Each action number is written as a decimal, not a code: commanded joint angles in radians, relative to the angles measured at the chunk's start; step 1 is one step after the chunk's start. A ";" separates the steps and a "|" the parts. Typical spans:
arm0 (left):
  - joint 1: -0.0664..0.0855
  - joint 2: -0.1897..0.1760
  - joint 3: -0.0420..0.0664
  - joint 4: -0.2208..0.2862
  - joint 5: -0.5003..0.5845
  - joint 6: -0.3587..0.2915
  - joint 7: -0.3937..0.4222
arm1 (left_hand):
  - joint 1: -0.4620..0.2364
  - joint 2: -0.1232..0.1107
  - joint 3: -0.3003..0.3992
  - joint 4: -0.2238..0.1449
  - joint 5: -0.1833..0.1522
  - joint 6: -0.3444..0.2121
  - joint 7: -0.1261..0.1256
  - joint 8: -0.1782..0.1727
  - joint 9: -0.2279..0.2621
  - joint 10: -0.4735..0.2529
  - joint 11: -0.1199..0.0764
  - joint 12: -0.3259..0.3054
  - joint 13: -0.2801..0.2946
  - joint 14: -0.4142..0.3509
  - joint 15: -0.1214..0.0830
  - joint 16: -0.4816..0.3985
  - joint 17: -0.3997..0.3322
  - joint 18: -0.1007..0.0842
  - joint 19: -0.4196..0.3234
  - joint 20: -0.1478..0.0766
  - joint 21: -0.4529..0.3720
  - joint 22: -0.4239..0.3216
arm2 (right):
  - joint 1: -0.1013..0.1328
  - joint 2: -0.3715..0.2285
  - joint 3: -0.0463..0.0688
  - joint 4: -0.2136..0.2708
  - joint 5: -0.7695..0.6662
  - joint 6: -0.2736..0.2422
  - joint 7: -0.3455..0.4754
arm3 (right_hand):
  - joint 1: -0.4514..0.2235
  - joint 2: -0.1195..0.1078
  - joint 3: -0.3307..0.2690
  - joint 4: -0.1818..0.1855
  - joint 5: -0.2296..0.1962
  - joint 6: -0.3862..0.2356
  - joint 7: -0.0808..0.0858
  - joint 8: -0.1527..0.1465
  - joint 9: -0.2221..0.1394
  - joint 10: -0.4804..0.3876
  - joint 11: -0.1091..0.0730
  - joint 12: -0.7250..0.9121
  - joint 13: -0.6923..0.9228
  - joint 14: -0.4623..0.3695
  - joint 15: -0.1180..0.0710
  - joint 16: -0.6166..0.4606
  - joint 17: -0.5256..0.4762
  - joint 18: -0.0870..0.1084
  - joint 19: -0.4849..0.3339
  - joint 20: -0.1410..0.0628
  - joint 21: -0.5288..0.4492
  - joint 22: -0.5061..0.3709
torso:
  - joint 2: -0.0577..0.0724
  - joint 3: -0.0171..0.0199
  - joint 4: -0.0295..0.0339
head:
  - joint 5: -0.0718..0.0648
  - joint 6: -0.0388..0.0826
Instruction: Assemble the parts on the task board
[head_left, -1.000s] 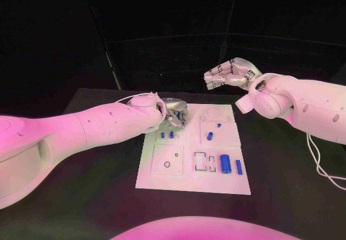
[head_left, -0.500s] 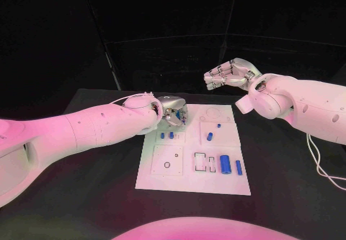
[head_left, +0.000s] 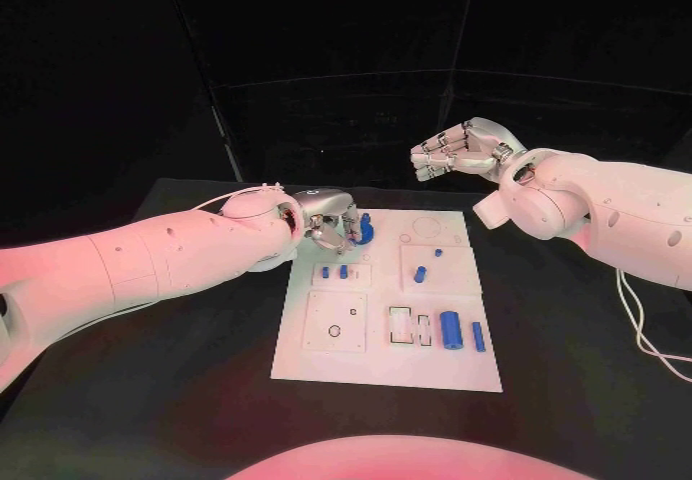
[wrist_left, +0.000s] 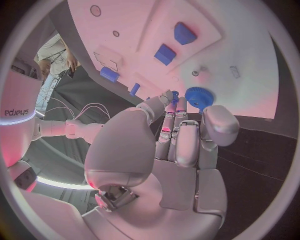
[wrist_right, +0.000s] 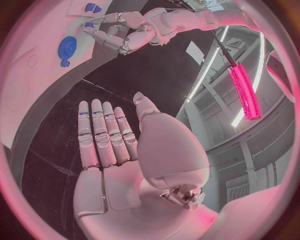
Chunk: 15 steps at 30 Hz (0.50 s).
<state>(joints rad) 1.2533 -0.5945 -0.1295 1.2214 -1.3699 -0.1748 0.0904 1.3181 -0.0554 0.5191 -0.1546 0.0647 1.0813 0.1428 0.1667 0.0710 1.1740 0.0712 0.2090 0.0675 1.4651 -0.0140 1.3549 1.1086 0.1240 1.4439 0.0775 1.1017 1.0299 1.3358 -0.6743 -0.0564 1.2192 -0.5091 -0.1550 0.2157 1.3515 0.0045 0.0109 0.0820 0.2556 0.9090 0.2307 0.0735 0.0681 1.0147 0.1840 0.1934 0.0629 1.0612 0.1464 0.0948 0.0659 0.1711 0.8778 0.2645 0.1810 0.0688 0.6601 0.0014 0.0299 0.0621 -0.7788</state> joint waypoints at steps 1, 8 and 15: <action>0.000 -0.016 0.001 0.006 0.008 -0.001 0.003 | -0.004 -0.007 0.005 -0.001 0.004 0.005 0.000 -0.004 -0.001 0.006 -0.002 -0.003 0.001 0.025 -0.004 0.006 0.002 -0.016 0.006 0.001 0.006 0.004 | 0.002 -0.001 0.001 0.002 0.001 0.006 0.012 | -0.003 0.011 -0.006 0.002 0.004 -0.005 0.016 0.004 0.001 -0.006 0.001 0.006 0.000 -0.006 0.001 0.005 -0.001 0.012 0.007 0.001 -0.005 -0.001 | 0.000 0.0003 -0.0003 | 0.004 0.000; -0.003 -0.036 0.001 0.003 0.012 0.007 -0.003 | -0.004 -0.007 0.005 -0.001 0.004 0.005 0.000 -0.004 -0.001 0.006 -0.002 -0.003 0.001 0.025 -0.004 0.006 0.002 -0.016 0.006 0.001 0.006 0.004 | 0.000 -0.003 0.001 0.001 0.001 0.007 0.012 | -0.003 0.011 -0.006 0.002 0.004 -0.005 0.016 0.004 0.001 -0.006 0.001 0.006 0.000 -0.006 0.001 0.005 -0.001 0.012 0.007 0.001 -0.005 -0.001 | 0.001 0.0000 -0.0019 | 0.007 0.000; -0.009 -0.034 0.001 -0.013 0.015 0.023 -0.025 | -0.006 -0.011 0.005 -0.001 0.003 0.007 0.000 -0.006 -0.001 0.009 -0.002 -0.008 0.001 0.025 -0.004 0.006 0.002 -0.016 0.005 0.001 0.006 0.004 | 0.000 -0.003 0.001 0.001 0.001 0.007 0.011 | -0.003 0.011 -0.006 0.002 0.004 -0.005 0.016 0.004 0.001 -0.006 0.001 0.006 0.000 -0.006 0.001 0.005 -0.001 0.012 0.007 0.001 -0.005 -0.001 | 0.001 0.0006 -0.0022 | 0.009 0.000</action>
<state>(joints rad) 1.2438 -0.6298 -0.1293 1.2116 -1.3636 -0.1675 0.0822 1.3155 -0.0581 0.5190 -0.1546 0.0618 1.0812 0.1428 0.1667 0.0712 1.1761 0.0691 0.2042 0.0670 1.4651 -0.0140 1.3548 1.1098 0.1240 1.4438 0.0776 1.1016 1.0335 1.3336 -0.6774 -0.0564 1.2194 -0.5091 -0.1547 0.2161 1.3515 0.0045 0.0109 0.0820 0.2556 0.9090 0.2307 0.0736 0.0681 1.0147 0.1840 0.1934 0.0629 1.0612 0.1464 0.0948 0.0659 0.1710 0.8778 0.2645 0.1810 0.0688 0.6605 0.0014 0.0281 0.0707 -0.7784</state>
